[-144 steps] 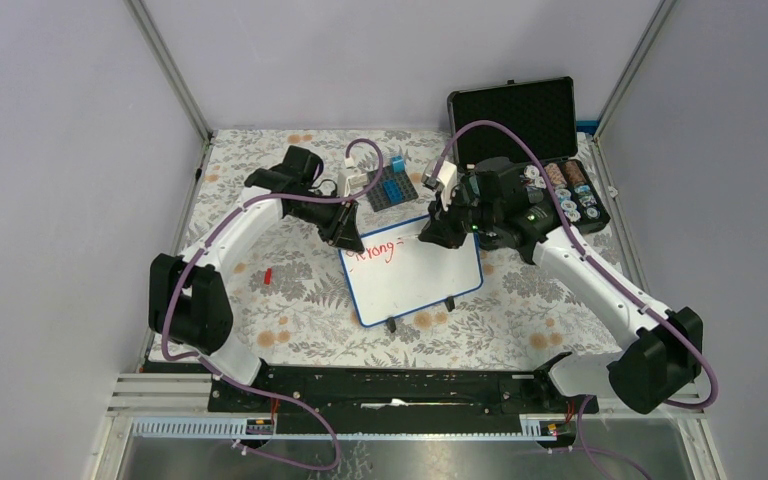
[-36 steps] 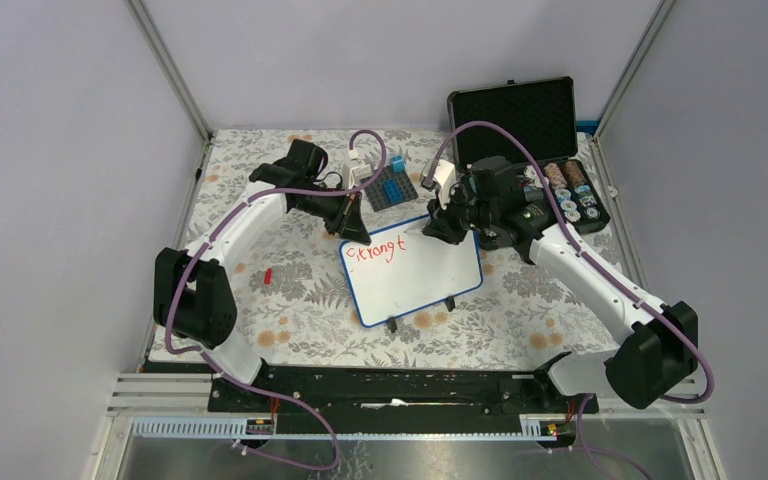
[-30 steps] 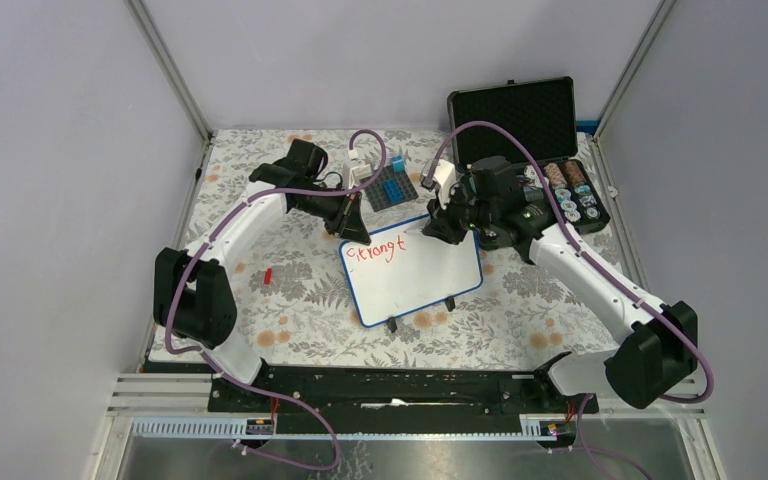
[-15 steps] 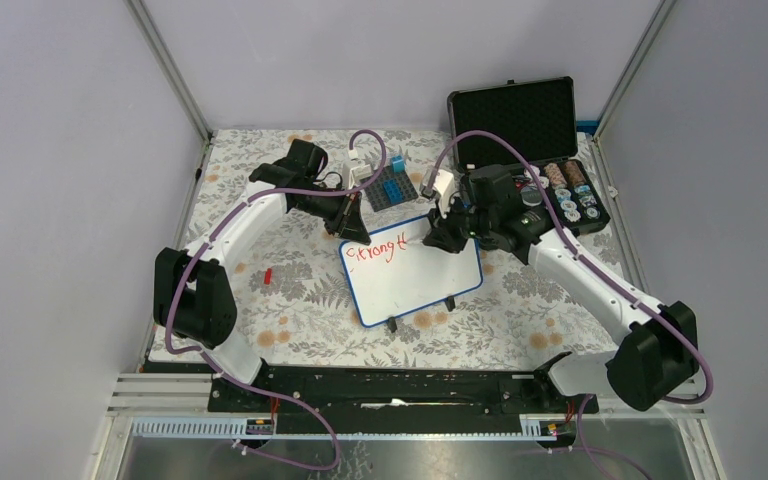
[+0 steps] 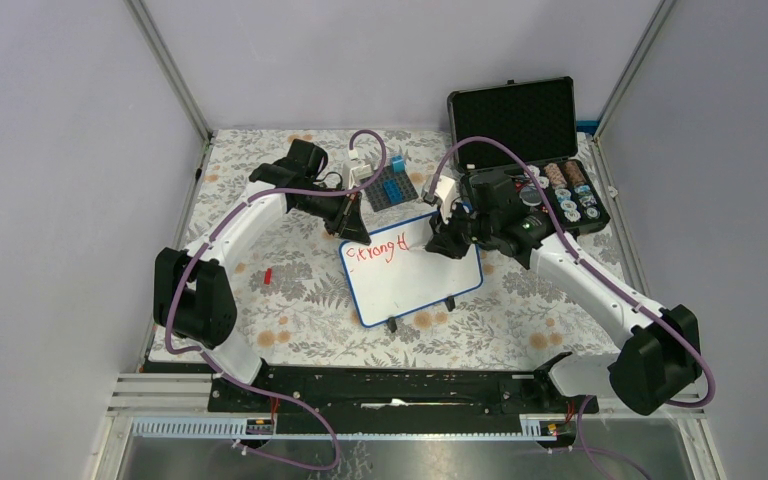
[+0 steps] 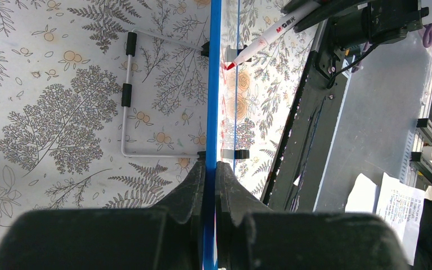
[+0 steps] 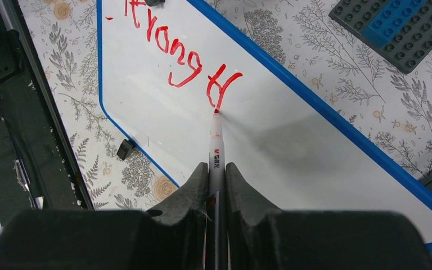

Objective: Write a sentence on the whiteboard

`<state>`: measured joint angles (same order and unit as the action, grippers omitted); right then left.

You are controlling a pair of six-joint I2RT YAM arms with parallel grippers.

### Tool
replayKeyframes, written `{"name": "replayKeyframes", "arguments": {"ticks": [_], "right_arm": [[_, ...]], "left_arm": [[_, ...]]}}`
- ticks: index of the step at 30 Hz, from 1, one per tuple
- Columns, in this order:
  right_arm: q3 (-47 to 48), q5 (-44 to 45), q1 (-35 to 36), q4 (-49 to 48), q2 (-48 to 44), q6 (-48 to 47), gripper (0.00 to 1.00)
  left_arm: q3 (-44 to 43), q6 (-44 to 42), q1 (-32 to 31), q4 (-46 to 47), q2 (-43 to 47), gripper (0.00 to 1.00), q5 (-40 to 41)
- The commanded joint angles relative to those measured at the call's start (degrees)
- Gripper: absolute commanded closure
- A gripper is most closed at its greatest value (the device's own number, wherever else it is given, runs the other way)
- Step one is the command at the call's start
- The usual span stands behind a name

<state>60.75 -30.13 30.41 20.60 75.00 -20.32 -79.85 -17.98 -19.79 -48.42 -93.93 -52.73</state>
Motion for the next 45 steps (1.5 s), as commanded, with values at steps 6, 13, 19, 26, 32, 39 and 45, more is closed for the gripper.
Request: {"name": "replayKeyframes", "arguments": {"ticks": [6,13,19,26,32,39,45], "right_arm": [[4.4,-1.8,-0.3,-0.6,-1.5,1.5,1.0],[5.4,0.0,-0.3,-1.4,-0.4,1.4,1.0],[5.4,0.5,-0.3,-1.6,0.4,1.1,1.0],[5.5,1.3,-0.3,-1.7,1.1,0.7,1.0],[5.3,3.4,-0.2,-1.7,0.5,0.1,1.0],[4.8,3.8,-1.2,-1.7,-0.2,-0.1,1.0],[3.9,3.8,-1.8,-1.4,-0.8,-0.5,1.0]], "left_arm": [[-0.4,-1.0,-0.2,1.9,1.1,1.0,1.4],[-0.4,-1.0,-0.2,1.9,1.2,1.0,1.4],[-0.3,-1.0,-0.2,1.9,1.2,1.0,1.5],[-0.2,-1.1,-0.2,1.9,1.1,1.0,1.8],[-0.3,-1.0,-0.1,1.9,0.8,1.0,1.7],[-0.2,-0.9,-0.2,1.9,1.1,1.0,1.8],[-0.3,-0.8,-0.2,1.9,1.1,1.0,2.0]]}}
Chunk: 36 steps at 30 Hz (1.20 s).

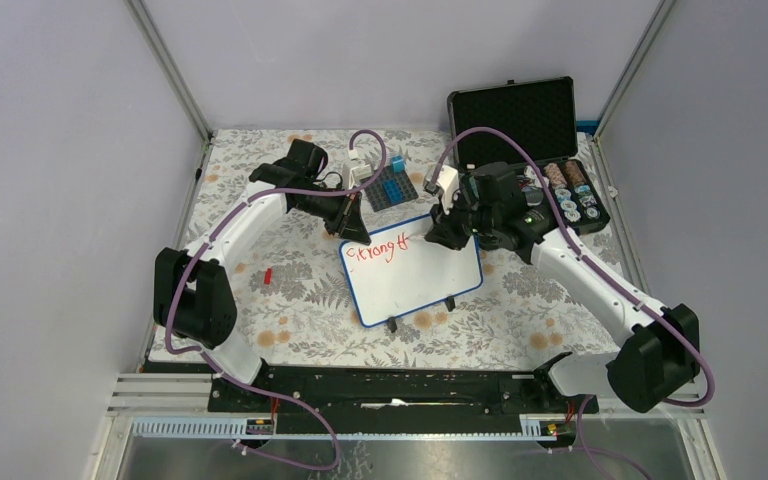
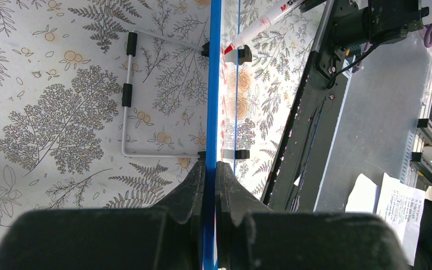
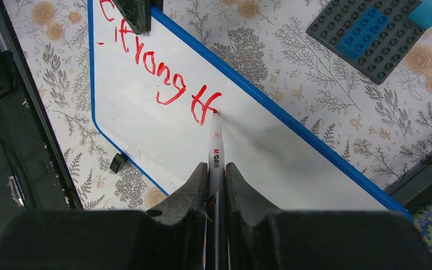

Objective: Write a sentence on the whiteboard

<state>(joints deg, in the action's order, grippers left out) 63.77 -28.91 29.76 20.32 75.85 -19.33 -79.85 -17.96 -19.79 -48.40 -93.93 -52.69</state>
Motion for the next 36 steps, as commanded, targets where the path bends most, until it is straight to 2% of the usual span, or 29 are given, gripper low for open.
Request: {"name": "replayKeyframes", "arguments": {"ticks": [1,18,29,36], "right_arm": [[0.7,2.6,-1.2,-1.0,-1.8,-1.5,1.0],[-2.2,-1.0,-1.2,1.5,-2.4,-2.2,1.0],[0.1,-7.4,-1.0,6.3,-3.7,-3.4,1.0],[1.4,-7.0,-1.5,6.5,-3.7,-2.6,1.0]], "left_arm": [[-0.3,-0.9,-0.2,1.9,1.1,1.0,1.9],[-0.3,-1.0,-0.2,1.9,0.6,1.0,1.6],[-0.1,-1.1,-0.2,1.9,0.7,1.0,1.8],[-0.2,-1.1,-0.2,1.9,0.9,1.0,1.7]]}}
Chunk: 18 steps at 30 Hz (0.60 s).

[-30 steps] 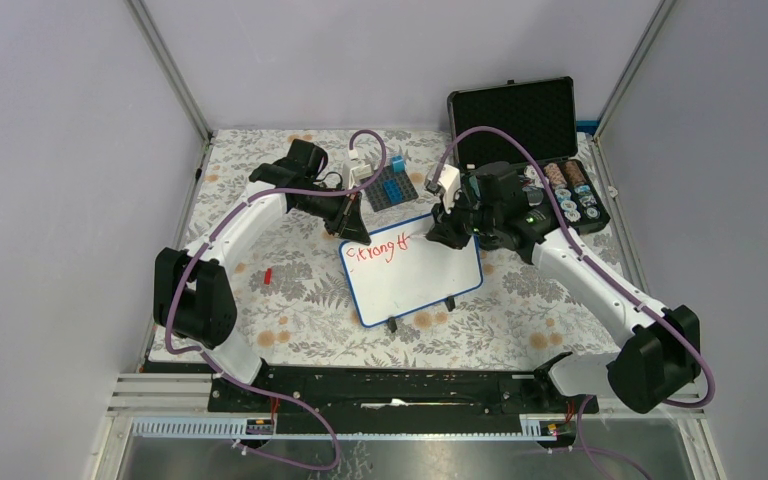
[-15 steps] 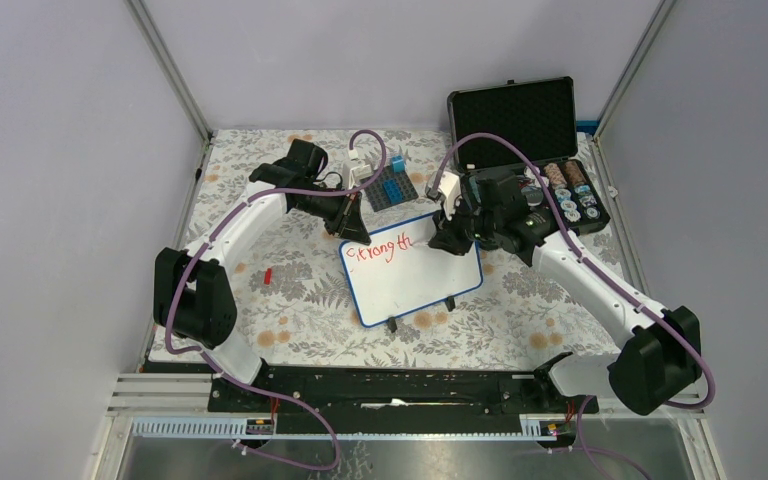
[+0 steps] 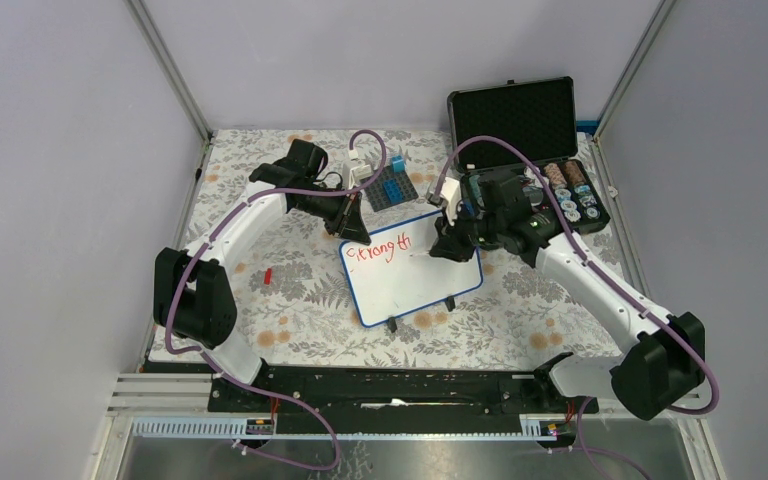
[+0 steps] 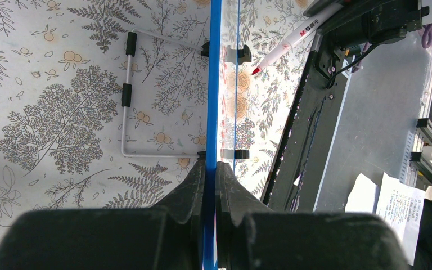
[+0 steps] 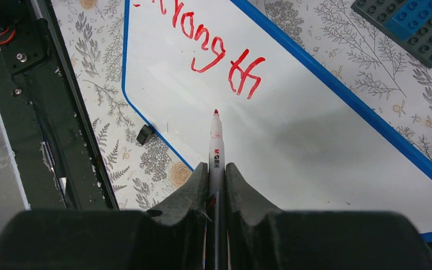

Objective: Write a sentence on the whiteboard

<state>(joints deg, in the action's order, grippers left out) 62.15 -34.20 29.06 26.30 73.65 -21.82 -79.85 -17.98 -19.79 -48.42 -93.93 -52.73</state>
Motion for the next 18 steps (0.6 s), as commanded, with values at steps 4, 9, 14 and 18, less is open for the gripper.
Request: {"name": "replayKeyframes", "arguments": {"ticks": [4,9,14,18], "right_arm": [[4.7,-3.9,-3.7,0.6,-0.6,0.5,1.0],[7.0,-10.2,-8.4,3.3,1.0,0.1,1.0],[5.4,-13.2,-9.2,3.5,0.1,-0.4,1.0],[3.8,-13.0,-9.2,1.6,-0.6,0.2,1.0]], "left_arm": [[-0.3,-1.1,-0.2,1.9,0.5,1.0,1.6],[-0.5,-1.1,-0.2,1.9,0.6,1.0,1.6],[-0.3,-1.2,-0.2,1.9,0.7,1.0,1.6],[-0.2,-1.2,-0.2,1.9,0.6,1.0,1.6]]}}
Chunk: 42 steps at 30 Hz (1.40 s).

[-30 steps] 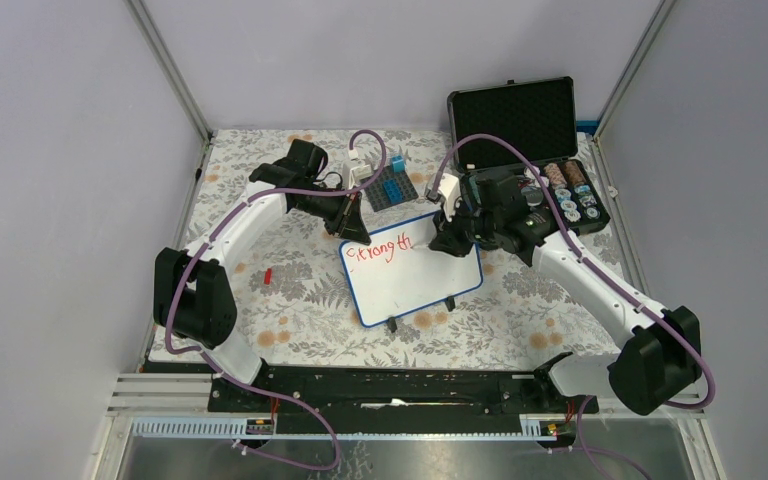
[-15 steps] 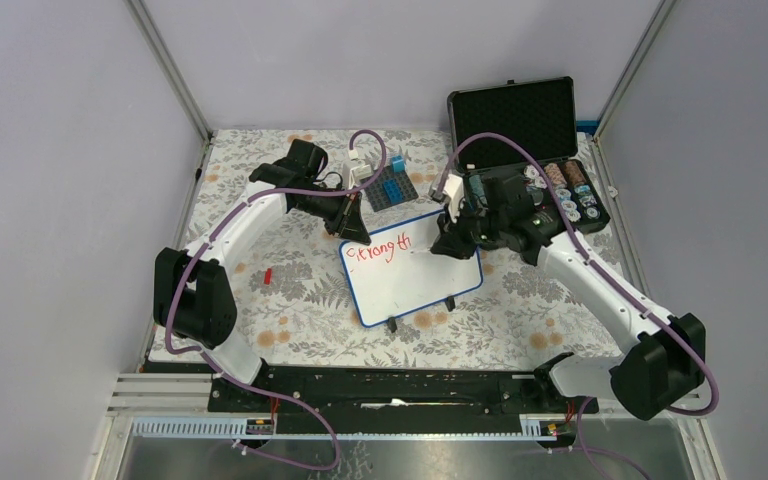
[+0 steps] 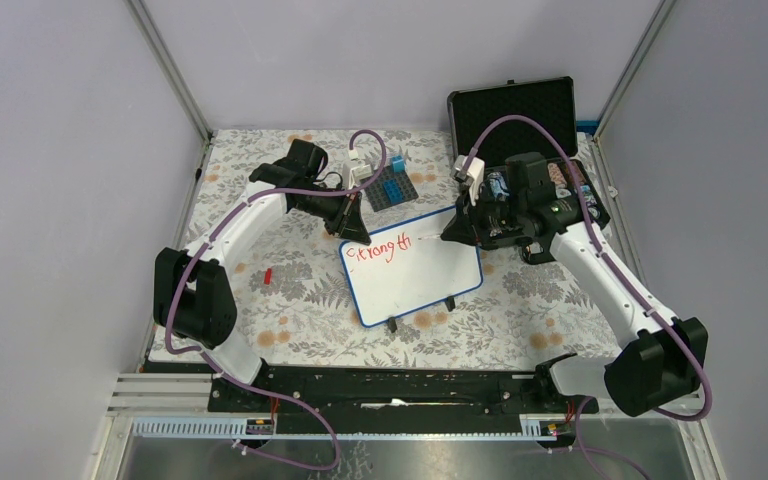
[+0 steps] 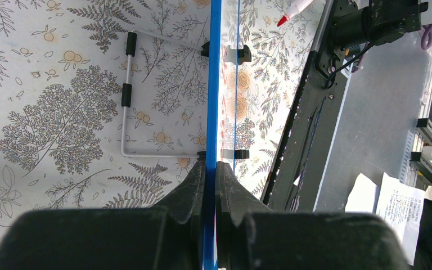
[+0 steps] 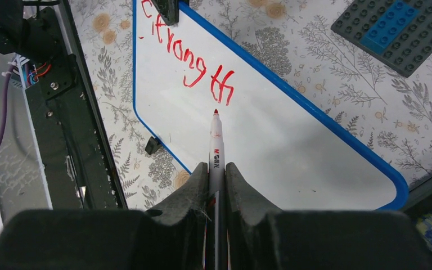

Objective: Write a sentence on the whiteboard

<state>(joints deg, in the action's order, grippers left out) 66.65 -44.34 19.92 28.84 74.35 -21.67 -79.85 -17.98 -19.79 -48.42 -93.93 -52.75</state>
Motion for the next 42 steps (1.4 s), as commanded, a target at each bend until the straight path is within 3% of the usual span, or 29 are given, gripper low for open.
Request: {"name": "replayKeyframes", "arguments": {"ticks": [1,19,42], "right_arm": [[-1.2,-3.0,0.0,-1.4,-1.3,0.5,1.0],[-3.8,4.7,3.2,-9.7,-0.7,4.2,1.0],[-1.5,8.4,5.3,-10.5,2.1,3.9,1.0]], "left_arm": [[-0.2,-1.2,-0.2,1.9,0.6,1.0,1.6],[0.0,-1.1,-0.2,1.9,0.3,1.0,1.9],[-0.3,-1.2,-0.2,1.9,0.3,1.0,1.9]]}}
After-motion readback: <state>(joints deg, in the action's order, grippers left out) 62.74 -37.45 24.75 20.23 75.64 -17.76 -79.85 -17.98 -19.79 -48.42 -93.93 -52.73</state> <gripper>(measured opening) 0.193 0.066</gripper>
